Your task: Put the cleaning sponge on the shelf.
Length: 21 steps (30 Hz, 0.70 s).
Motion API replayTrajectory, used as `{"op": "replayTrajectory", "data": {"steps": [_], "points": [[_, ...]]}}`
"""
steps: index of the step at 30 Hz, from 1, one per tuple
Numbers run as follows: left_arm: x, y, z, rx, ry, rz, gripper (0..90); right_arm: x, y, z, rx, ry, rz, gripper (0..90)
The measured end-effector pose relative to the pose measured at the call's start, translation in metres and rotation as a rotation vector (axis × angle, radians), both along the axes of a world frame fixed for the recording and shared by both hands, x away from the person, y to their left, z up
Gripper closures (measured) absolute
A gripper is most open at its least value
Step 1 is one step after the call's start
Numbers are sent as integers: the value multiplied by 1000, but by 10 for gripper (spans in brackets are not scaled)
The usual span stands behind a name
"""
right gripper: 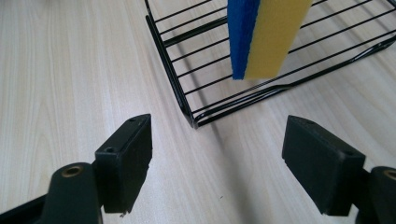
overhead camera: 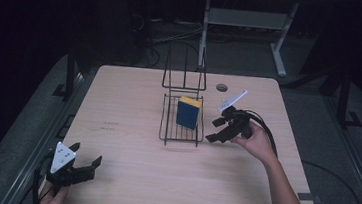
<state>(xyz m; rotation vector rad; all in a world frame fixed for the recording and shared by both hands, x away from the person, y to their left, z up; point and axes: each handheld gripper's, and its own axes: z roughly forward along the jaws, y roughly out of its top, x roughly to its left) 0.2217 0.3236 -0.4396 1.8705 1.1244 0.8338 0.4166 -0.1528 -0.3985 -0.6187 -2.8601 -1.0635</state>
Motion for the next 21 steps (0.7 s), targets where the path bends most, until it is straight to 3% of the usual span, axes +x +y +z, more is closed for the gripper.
{"op": "replayTrajectory", "data": {"steps": [21], "points": [[0, 0, -1, 1, 2, 2, 139, -16, -14, -7, 13, 1, -8, 239]]}}
